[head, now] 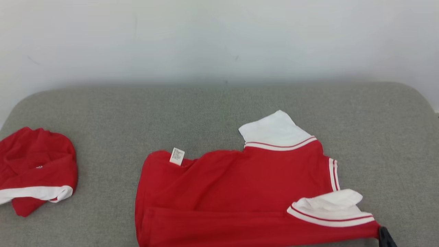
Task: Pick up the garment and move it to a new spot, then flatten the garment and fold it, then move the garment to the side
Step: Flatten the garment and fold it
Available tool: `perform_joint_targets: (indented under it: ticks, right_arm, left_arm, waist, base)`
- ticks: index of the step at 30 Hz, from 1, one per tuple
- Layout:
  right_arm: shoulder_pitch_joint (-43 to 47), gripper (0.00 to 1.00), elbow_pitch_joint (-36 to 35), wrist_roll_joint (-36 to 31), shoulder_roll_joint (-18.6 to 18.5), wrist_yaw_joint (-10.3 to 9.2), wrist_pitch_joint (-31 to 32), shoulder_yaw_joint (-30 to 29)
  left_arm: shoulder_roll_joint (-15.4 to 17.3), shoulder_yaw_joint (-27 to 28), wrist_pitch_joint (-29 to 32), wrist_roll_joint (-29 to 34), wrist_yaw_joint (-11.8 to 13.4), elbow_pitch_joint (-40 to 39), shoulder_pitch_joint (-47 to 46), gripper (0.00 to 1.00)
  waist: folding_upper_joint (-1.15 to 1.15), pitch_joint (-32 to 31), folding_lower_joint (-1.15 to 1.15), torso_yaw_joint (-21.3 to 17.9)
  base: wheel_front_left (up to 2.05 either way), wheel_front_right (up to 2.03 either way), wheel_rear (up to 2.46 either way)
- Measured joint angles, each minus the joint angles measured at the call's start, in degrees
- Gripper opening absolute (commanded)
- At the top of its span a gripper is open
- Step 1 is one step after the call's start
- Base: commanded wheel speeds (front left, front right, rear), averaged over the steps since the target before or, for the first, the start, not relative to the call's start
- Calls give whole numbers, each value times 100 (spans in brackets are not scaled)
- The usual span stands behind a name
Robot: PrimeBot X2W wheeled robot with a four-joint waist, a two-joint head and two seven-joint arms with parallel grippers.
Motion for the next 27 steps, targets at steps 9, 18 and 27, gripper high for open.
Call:
perform_joint_targets:
  ticks: [9,18,27]
  right_arm:
    - [301,24,-15,3,69,0,0,52]
    - [94,100,-387,57,53,0,0,630]
    - [95,100,-517,163,-122,0,-1,1817]
  left_arm:
    - [2,-87,0,-47,51,68,251,100]
    - [10,-105,0,64,245,-40,248,100]
    - [11,-102,0,83,270,-119,248,100]
  waist:
    - [0,-240,0,-26]
    - [0,-122,1,-1]
    - [0,-116,1,70]
  base:
    - [0,0,0]
    - [0,0,0]
    - [0,0,0]
